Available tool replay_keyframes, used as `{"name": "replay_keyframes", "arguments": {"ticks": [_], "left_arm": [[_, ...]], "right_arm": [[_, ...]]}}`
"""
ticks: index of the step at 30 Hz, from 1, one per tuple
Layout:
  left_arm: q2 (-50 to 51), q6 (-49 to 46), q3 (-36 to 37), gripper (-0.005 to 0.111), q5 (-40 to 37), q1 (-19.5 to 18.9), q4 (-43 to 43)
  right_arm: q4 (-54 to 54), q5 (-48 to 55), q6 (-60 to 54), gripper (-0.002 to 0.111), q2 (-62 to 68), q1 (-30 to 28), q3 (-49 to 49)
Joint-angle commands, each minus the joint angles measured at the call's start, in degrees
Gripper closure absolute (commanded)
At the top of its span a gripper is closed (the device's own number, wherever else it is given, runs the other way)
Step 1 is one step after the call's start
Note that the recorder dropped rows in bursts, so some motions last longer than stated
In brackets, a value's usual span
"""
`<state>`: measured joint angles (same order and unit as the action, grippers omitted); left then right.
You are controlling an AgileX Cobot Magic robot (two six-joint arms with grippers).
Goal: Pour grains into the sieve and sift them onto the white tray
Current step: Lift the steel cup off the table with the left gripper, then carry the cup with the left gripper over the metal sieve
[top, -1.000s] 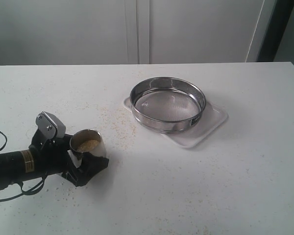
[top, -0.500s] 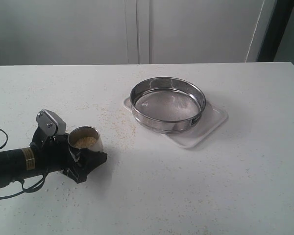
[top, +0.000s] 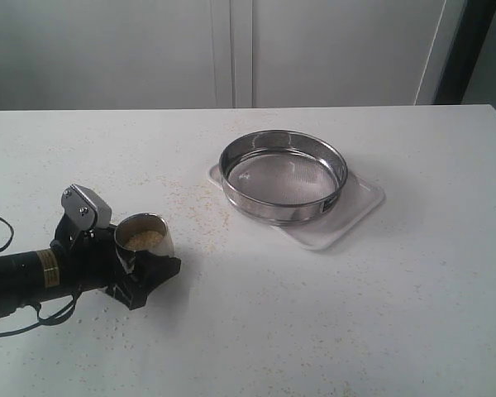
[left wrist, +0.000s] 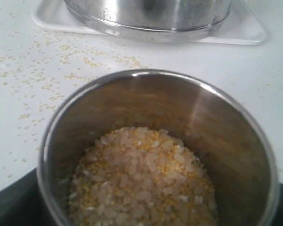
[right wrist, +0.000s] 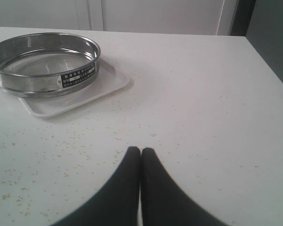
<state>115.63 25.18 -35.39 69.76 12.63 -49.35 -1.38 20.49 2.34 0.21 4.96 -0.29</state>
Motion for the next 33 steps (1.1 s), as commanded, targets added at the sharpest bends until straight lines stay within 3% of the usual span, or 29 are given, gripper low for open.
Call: {"name": "replay_keyframes", "arguments": {"ticks": [1, 5, 8, 15, 19, 26, 33], "left_arm": [[-1.13, 0.91, -0.10, 0.107, 0.20, 0.21, 0.05], [-4.18, 5.74, -0.65, 0.107, 0.20, 0.21, 1.66], [-8.22, 11.77, -4.88, 0.107, -8.91, 0.21, -4.68], [-11.57, 20.16, -12.65, 0.107, -16.18, 0.21, -6.00], [-11.71, 25.19, -18.10, 0.107, -19.97, 0.21, -11.45], [-11.71, 29.49, -24.48, 0.107, -25.70, 0.33, -16.37], [-11.60, 31.91, -30.29, 0.107, -37.08, 3.10, -18.00]], "right_arm": [[-0.17, -0.83, -0.19, 0.108, -0.21, -0.42, 0.29], [-0.17, -0.83, -0.19, 0.108, -0.21, -0.42, 0.29], [-0.17, -0.83, -0.19, 0.108, -0.21, -0.42, 0.29], [-0.17, -0.83, -0.19, 0.108, -0.21, -0.42, 0.29], [-0.17, -0.83, -0.19, 0.108, -0.21, -0.42, 0.29], [-0.17, -0.83, -0.19, 0.108, -0.21, -0.42, 0.29], [-0.17, -0.83, -0.19, 0.108, -0.21, -0.42, 0.29]]}}
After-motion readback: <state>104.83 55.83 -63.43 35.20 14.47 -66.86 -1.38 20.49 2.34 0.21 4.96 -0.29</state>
